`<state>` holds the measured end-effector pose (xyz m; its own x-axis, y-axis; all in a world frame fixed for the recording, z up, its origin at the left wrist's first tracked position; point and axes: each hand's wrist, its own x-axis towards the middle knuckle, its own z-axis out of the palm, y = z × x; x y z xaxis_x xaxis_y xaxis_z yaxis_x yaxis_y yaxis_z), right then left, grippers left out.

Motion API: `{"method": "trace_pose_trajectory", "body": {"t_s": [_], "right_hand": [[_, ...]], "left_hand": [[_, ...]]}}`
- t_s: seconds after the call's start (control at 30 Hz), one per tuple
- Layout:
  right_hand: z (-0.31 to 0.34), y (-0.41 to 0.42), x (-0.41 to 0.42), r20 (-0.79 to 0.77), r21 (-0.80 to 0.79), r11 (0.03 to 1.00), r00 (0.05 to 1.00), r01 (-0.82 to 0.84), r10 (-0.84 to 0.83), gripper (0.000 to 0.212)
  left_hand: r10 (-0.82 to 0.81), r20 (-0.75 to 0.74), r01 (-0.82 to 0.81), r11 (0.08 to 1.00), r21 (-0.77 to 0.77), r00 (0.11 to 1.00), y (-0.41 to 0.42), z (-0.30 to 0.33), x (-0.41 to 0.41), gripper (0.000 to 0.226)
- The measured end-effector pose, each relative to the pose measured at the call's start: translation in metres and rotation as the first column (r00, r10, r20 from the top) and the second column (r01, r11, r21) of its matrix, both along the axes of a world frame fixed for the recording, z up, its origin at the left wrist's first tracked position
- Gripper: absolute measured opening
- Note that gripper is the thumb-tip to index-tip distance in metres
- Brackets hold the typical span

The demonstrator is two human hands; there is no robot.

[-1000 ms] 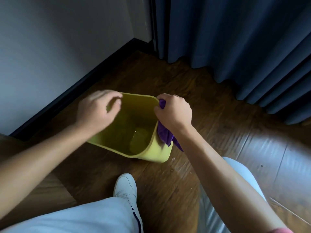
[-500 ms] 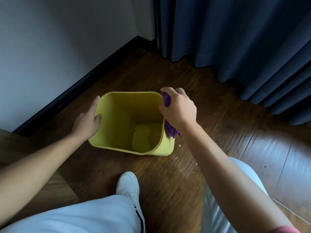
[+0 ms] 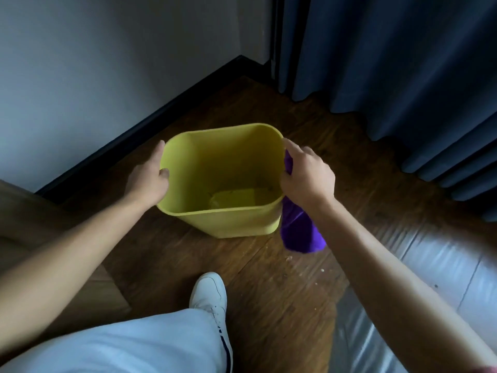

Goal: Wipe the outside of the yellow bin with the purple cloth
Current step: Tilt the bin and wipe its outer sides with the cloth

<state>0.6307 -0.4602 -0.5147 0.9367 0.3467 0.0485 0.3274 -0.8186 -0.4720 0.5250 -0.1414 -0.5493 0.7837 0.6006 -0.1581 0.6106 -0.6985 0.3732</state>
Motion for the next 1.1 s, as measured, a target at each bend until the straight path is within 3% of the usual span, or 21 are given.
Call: {"method": "trace_pose_trajectory", "body": {"t_s": [0.1, 0.3, 0.43, 0.67, 0.97, 1.03, 1.1], "right_hand": [[0.007, 0.04, 0.036, 0.053, -0.033, 0.997, 0.996, -0.066, 0.067, 0.07], [-0.003, 0.092, 0.1, 0.06, -0.195, 0.969, 0.985, -0.15, 0.164, 0.061], [-0.015, 0.116, 0.111, 0.1, -0.25, 0.942, 0.962, -0.223, 0.254, 0.055], [-0.017, 0.145, 0.115, 0.236, -0.411, 0.864, 0.881, -0.292, 0.41, 0.051], [-0.01, 0.149, 0.116, 0.164, -0.343, 0.884, 0.906, -0.319, 0.39, 0.049], [0.0, 0.139, 0.115, 0.145, -0.264, 0.918, 0.929, -0.296, 0.341, 0.062], [0.016, 0.126, 0.114, 0.167, -0.169, 0.955, 0.948, -0.245, 0.272, 0.07]], "left_hand": [[0.118, -0.006, -0.119, 0.993, -0.016, 0.993, 0.022, 0.014, -0.003, 0.071], [0.19, 0.024, -0.188, 0.98, -0.061, 0.982, 0.023, 0.017, -0.008, 0.076], [0.31, 0.125, -0.262, 0.917, -0.299, 0.943, 0.01, 0.006, -0.016, 0.074], [0.462, 0.184, -0.333, 0.815, -0.475, 0.868, -0.016, -0.006, -0.042, 0.073], [0.44, 0.149, -0.35, 0.843, -0.408, 0.885, -0.022, 0.0, -0.051, 0.071], [0.412, 0.127, -0.368, 0.89, -0.269, 0.902, -0.016, 0.006, -0.057, 0.068], [0.348, 0.252, -0.352, 0.936, -0.029, 0.903, -0.002, 0.017, -0.061, 0.063]]}}
